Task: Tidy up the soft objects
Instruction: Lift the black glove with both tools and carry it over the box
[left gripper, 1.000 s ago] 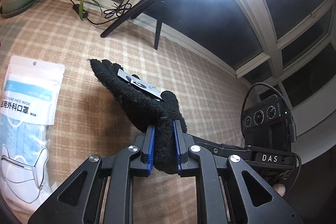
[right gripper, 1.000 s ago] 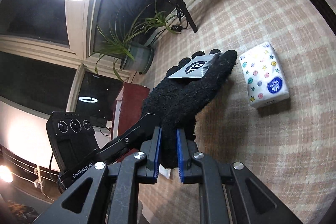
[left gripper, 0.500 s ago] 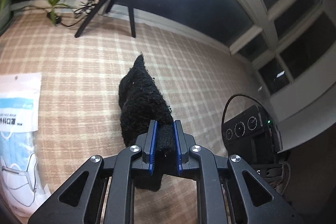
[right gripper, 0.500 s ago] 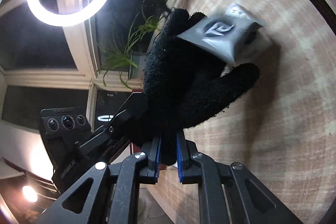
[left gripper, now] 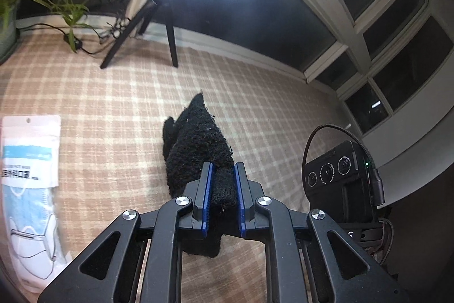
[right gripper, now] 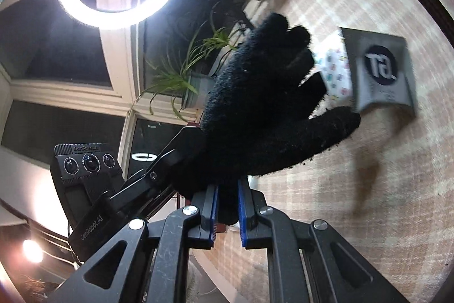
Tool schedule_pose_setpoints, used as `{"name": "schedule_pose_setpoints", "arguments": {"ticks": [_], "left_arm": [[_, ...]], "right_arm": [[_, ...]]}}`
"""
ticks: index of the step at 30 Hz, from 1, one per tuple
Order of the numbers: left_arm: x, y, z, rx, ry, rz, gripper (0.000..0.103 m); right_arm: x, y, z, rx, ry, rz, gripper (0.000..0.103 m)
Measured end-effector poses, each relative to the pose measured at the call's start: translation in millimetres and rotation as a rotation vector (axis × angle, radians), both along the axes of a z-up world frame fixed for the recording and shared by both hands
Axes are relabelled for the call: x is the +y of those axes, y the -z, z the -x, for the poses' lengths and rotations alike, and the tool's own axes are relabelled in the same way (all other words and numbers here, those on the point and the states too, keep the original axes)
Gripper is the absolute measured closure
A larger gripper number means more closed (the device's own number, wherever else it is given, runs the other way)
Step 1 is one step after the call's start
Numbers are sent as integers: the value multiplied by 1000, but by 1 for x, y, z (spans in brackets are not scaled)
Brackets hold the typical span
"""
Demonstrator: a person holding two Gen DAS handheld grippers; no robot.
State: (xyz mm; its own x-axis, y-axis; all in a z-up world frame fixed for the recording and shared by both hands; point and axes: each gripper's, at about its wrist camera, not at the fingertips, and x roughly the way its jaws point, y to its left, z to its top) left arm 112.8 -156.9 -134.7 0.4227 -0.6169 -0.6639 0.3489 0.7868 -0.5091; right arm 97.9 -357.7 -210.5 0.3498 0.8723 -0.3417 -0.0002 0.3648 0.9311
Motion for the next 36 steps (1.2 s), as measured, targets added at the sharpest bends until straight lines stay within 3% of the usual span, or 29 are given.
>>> {"name": "schedule_pose_setpoints", "arguments": {"ticks": [10,18,28,36], "left_arm": [[47,-31,21,-64,-105,51,90],[99,-58,42,-124,-207,45,90],[190,-82,72,-201,-379,33,90],[270,-88,84,-229,-496,22,90]], "right_arm": [[47,-45,-7,-85,-106,47,92],[104,-76,-8,-154,-215,71,92],[221,-114,-16,-259,-379,100,92],[310,-127,-21,-296,-488,108,92]]}}
